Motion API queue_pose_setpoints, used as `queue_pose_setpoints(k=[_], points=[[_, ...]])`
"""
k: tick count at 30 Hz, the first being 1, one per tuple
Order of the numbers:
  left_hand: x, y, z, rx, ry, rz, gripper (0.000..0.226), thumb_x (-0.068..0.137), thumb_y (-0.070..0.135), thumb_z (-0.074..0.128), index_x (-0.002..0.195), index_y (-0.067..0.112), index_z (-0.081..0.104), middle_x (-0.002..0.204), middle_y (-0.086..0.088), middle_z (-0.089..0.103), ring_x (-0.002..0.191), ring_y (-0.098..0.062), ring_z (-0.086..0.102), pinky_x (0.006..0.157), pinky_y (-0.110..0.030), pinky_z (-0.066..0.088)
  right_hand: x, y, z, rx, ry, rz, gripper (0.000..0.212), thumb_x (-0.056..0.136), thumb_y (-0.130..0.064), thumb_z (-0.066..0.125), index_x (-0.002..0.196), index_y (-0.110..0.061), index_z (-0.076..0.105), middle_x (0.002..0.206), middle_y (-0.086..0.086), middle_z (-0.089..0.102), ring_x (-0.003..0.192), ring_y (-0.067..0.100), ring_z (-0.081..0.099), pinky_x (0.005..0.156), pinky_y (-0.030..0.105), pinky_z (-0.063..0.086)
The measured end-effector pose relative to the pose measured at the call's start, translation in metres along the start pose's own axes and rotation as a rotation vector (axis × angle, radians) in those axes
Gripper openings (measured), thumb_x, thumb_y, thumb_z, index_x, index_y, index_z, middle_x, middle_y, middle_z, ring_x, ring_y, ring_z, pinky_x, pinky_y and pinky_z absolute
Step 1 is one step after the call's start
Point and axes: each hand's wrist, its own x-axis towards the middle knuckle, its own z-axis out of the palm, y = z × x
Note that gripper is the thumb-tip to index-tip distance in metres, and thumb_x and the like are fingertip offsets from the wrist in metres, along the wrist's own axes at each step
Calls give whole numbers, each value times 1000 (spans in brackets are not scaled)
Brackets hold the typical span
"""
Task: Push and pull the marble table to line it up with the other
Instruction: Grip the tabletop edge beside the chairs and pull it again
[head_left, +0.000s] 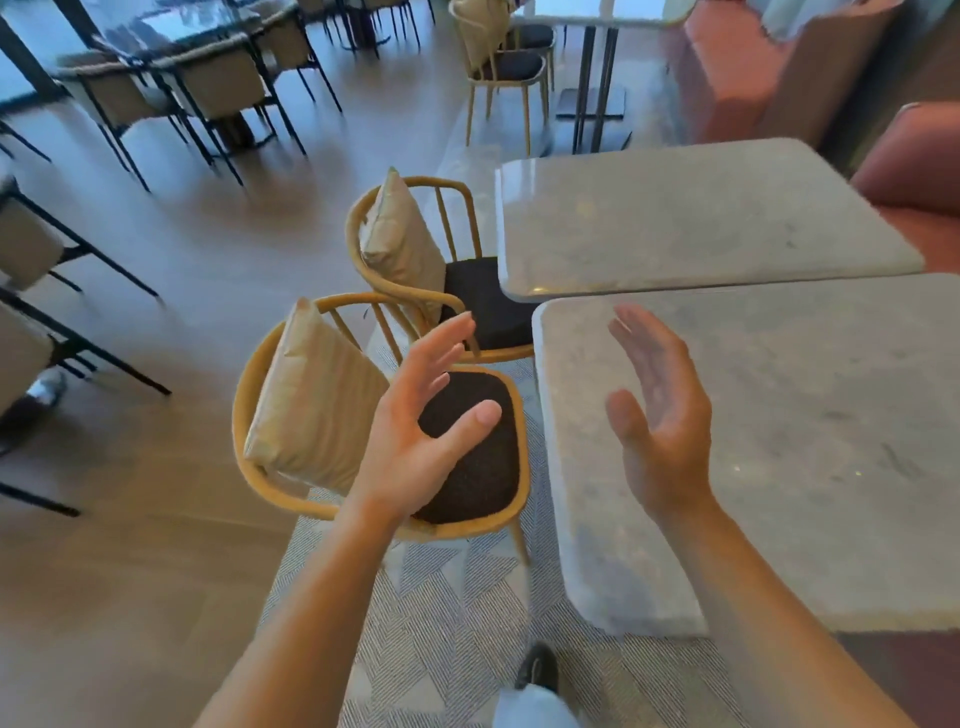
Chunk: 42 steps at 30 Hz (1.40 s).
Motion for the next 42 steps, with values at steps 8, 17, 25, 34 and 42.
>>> queue_pose_setpoints(k=[8, 17, 25, 34, 42], points=[[105, -33, -73, -19, -110, 63, 66, 89, 77, 70, 149, 61, 49, 163, 18, 55, 152, -12, 54, 124, -54, 46, 82, 20, 92, -59, 29, -17, 84, 88, -84, 57, 152, -31, 46, 159, -3, 56, 150, 16, 53, 124, 36, 44], [184, -112, -157, -137, -347, 127, 68, 89, 81, 66, 150, 58, 49, 161, 24, 55, 151, -8, 55, 123, -51, 48, 101, 45, 187, -240, 292, -23, 74, 88, -84, 58, 148, -42, 47, 156, -11, 57, 148, 17, 55, 123, 39, 46], [227, -157, -185, -307, -733, 121, 58, 93, 61, 70, 148, 57, 50, 160, 14, 58, 149, -13, 58, 123, -52, 48, 46, 40, 279, -303, 743, 81, 74, 89, -78, 64, 146, -34, 50, 155, 0, 58, 147, 21, 57, 120, 31, 45], [231, -182, -116, -385, -1063, 35, 59, 95, 53, 68, 150, 40, 49, 152, 7, 64, 145, -24, 62, 122, -47, 51, 26, 80, 294, -321, 1143, 136, 76, 86, -82, 63, 143, -32, 51, 153, 1, 60, 144, 15, 60, 119, 29, 47], [267, -238, -60, -282, -1157, -245, 39, 99, 62, 56, 138, 58, 58, 140, 21, 72, 133, -11, 71, 109, -35, 59, 55, 162, 292, -214, 1433, 249, 66, 90, -68, 64, 138, -22, 58, 139, -1, 70, 130, 11, 70, 102, 12, 52]])
